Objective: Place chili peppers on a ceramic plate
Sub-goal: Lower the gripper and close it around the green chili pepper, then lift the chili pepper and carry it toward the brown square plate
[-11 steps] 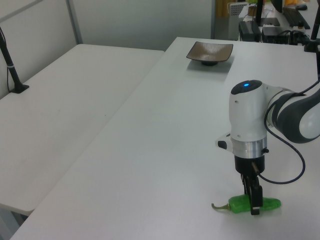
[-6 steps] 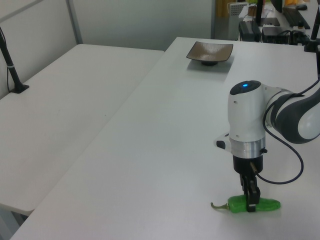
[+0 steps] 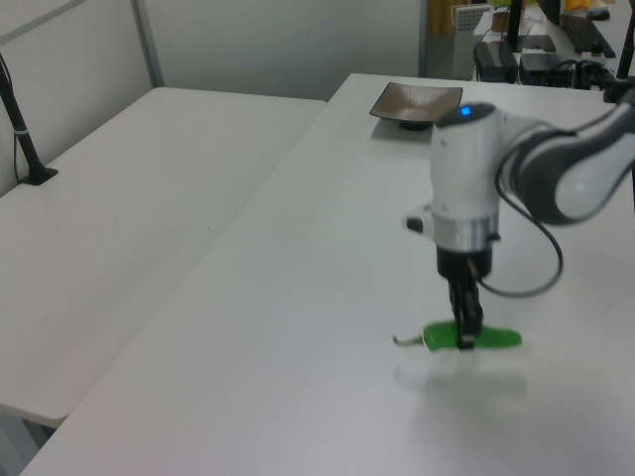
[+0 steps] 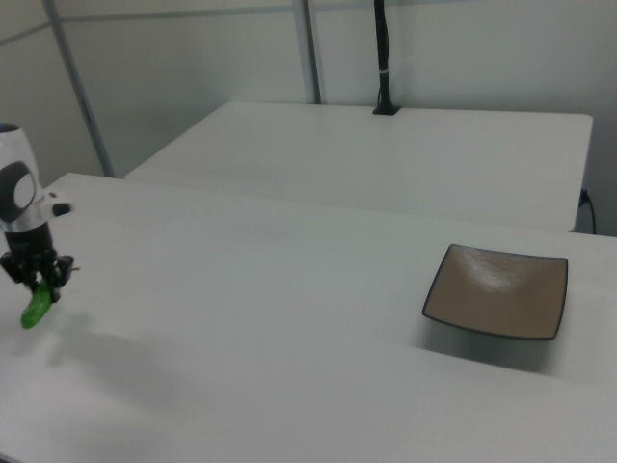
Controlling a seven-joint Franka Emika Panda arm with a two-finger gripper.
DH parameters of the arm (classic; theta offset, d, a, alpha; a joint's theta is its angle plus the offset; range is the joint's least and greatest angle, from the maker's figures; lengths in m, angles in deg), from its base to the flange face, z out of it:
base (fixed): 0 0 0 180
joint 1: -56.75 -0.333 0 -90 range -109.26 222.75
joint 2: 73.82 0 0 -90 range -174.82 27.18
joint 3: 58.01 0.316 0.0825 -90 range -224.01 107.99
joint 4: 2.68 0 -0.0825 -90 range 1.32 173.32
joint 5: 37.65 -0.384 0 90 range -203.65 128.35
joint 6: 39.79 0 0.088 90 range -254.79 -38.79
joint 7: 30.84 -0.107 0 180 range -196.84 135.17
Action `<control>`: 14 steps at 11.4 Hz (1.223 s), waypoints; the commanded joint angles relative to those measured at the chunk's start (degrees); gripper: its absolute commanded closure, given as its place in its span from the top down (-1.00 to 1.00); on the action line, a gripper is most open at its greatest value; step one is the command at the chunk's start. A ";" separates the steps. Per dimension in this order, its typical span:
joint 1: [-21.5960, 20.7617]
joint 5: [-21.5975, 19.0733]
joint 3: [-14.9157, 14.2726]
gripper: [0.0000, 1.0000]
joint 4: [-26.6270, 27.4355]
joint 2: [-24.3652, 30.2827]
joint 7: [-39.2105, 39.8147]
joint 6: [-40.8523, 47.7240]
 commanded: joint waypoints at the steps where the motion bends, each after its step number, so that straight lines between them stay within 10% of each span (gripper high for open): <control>1: 0.74 1.44 -6.29 -0.73 -3.57 1.58 6.58 5.69; 10: 6.62 2.77 -24.14 -0.73 -13.49 1.58 26.36 11.06; 14: 11.98 3.30 -24.41 -0.73 -14.47 0.00 28.57 5.19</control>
